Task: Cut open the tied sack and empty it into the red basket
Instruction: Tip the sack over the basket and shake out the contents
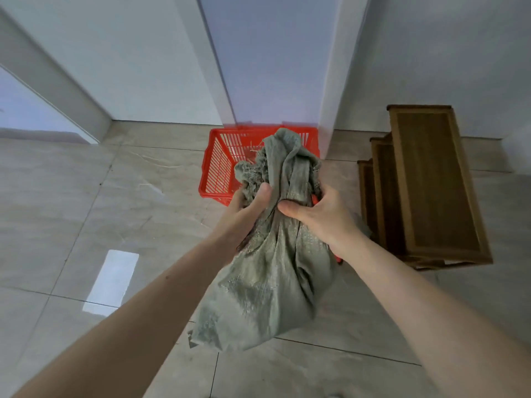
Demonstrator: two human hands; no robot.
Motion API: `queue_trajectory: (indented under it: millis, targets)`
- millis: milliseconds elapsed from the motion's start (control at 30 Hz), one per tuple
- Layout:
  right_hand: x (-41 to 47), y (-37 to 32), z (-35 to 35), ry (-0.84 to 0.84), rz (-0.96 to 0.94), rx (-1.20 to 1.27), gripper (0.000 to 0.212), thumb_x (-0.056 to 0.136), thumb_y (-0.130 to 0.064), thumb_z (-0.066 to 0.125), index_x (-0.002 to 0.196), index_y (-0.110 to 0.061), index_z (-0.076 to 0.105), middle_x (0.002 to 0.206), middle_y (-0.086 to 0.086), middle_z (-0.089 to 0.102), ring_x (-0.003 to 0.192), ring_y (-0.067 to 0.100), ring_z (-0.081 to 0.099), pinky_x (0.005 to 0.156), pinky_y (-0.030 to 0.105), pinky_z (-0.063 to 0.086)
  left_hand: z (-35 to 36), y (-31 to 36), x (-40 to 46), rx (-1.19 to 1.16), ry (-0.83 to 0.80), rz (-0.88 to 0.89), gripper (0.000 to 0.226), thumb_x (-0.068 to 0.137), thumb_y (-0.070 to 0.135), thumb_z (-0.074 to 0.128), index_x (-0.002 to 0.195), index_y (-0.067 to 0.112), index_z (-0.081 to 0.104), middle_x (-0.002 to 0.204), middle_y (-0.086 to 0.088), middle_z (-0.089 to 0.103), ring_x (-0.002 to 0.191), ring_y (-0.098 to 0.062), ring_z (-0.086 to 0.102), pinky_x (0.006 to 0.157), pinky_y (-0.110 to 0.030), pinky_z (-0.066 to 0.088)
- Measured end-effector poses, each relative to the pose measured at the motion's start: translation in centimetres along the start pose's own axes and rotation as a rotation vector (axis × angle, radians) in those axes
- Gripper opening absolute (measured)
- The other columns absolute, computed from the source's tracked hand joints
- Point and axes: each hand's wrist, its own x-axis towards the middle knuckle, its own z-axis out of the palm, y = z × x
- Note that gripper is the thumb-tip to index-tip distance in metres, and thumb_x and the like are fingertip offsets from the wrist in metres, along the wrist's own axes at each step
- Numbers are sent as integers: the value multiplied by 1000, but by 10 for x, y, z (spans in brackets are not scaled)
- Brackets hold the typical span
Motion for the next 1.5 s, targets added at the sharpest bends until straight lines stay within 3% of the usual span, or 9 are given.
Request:
queue_trajectory:
  millis: [133,200,333,533,833,933,1100,1300,1500]
  targets:
    - [4,-38,10,-21,70,99,53,67,-23,92,114,-14,70,108,-2,76,99,14,73,92,39,58,-15,1,-32,115,-48,289,60,72,48,79,122,46,47,125,9,60,119,-12,60,91,-24,54]
    - [6,-50,21,-42,96,129,53,66,-23,92,113,-13,71,108,1,76,99,18,73,92,43,57,-27,-6,-35,248,1,324,65,53,64,84,107,67,48,138,4,40,135,-21,45,106,-41,48]
    - [13,-69,41,-61,221,245,42,70,-17,90,107,-10,71,98,7,78,88,24,76,85,46,60,-48,-6,-31,429,270,267,68,30,85,67,84,43,64,142,6,17,136,-16,12,115,-37,24]
    - [35,-76,73,23,365,305,78,35,-40,101,103,-14,73,99,11,77,88,34,75,83,53,59,-70,-12,-19,-14,-178,250,89,44,31,89,124,29,50,113,9,74,110,-8,68,85,-19,56]
    - [93,-102,112,162,436,464,51,65,-21,93,107,-3,72,95,15,78,84,32,76,83,51,60,-84,18,30,-258,-28,182,90,53,42,95,131,17,58,117,3,75,110,-13,70,92,-30,58]
    - [115,-103,115,196,441,430,55,63,-32,94,106,-6,72,92,11,78,81,30,76,84,48,60,-88,35,48,-319,37,110,40,76,23,83,113,19,68,103,5,79,96,-11,74,80,-26,61]
    - [137,-90,92,209,379,-46,52,68,-70,75,72,-20,62,49,-8,54,38,7,45,43,21,34,-98,58,88,-420,85,-119,38,79,26,82,111,10,71,102,-10,78,90,-24,76,74,-33,63]
    - [139,-34,54,164,321,-321,79,61,-73,75,121,-23,62,112,-11,66,98,9,63,82,28,52,-93,76,151,-469,17,-359,74,61,38,89,125,7,66,113,-18,74,102,-34,73,91,-49,58]
    - [152,-31,28,800,99,-286,38,78,-45,77,102,-17,68,81,-21,59,74,-10,54,76,24,54,-86,97,203,-431,27,-462,53,83,38,74,126,7,64,102,-15,77,83,-27,77,63,-35,61]
